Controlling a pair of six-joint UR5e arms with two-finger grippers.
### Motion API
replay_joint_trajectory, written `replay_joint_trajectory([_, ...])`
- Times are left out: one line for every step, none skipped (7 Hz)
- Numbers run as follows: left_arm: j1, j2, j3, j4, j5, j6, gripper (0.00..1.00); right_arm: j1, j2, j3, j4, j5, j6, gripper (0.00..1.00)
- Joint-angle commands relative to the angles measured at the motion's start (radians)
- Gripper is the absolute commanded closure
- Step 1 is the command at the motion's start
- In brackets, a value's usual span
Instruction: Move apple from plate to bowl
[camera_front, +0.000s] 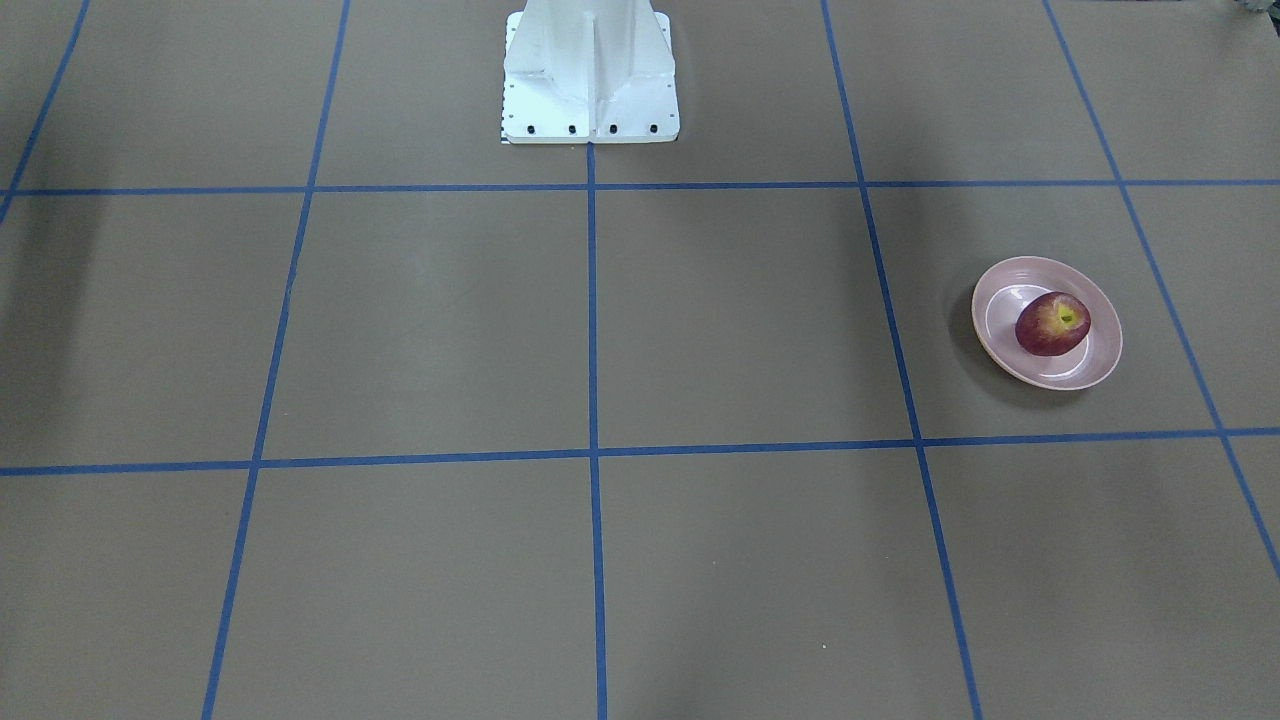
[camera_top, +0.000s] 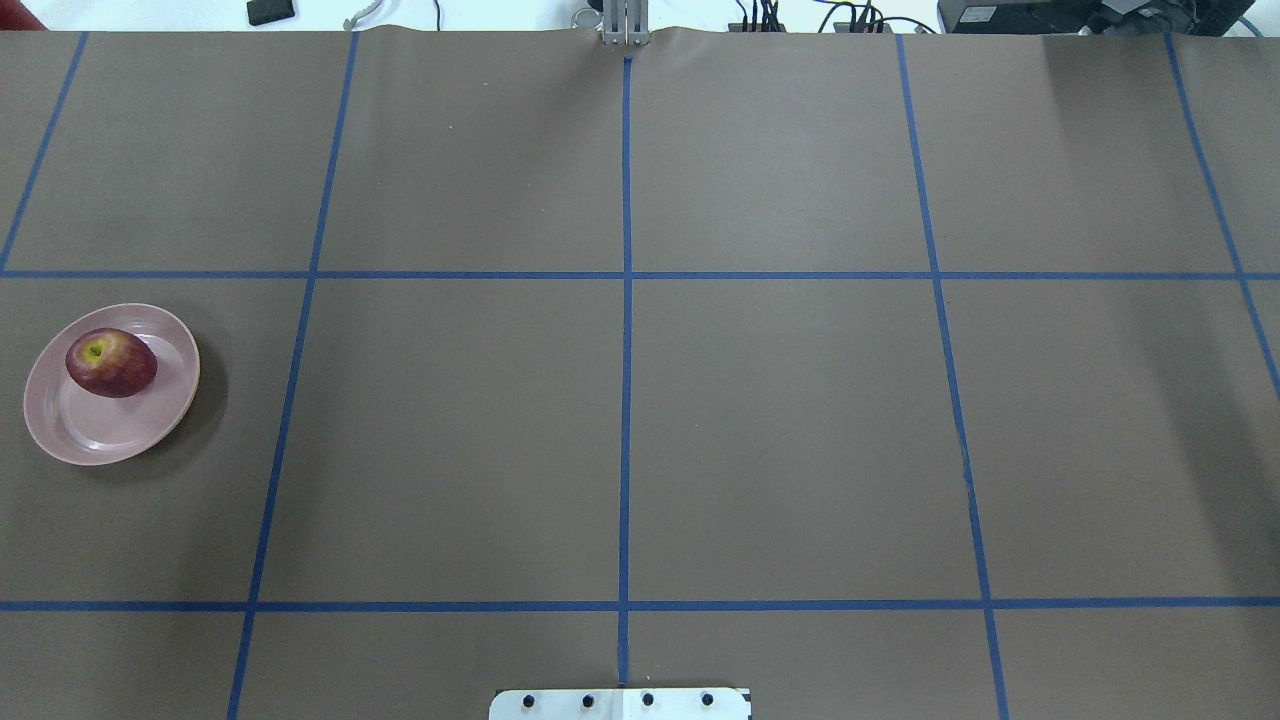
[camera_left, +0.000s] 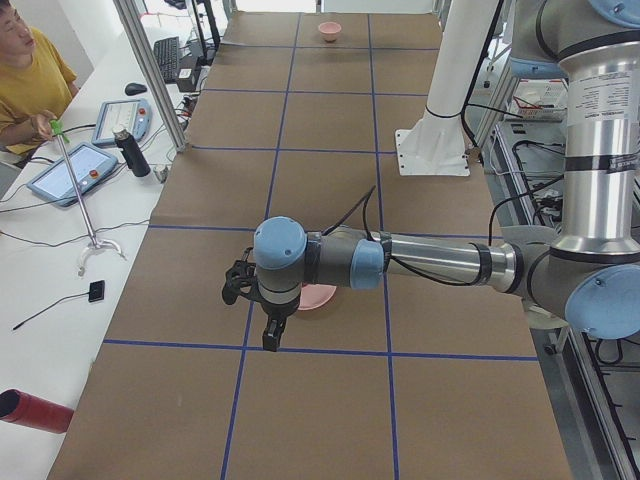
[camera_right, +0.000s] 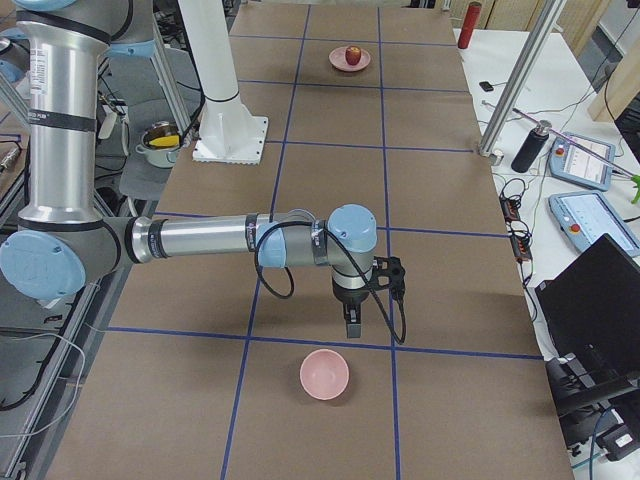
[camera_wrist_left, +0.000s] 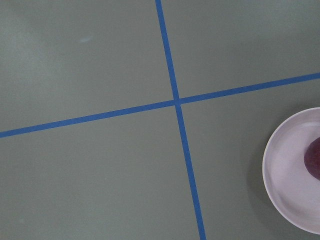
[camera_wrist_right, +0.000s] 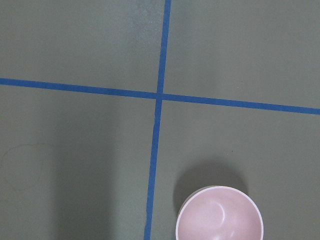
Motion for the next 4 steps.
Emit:
replay_joint_trajectory([0.0, -0.001, -0.01, 0.005, 0.002, -0.005, 0.02, -0.002, -0.001, -0.001, 0.0, 0.004, 0.002, 0.0])
replay_joint_trajectory([0.0, -0.001, -0.01, 0.003, 0.0, -0.002, 0.02, -0.002, 0.001, -0.001, 0.0, 0.004, 0.002, 0.0])
replay_joint_trajectory([0.0, -0.003, -0.009, 0.001, 0.0, 0.0, 0.02, -0.002, 0.001, -0.001, 0.0, 0.004, 0.0, 0.0])
replay_joint_trajectory([0.0, -0.001, -0.009, -0.003, 0.0, 0.0, 0.02, -0.003, 0.001, -0.006, 0.0, 0.023, -0.003, 0.0])
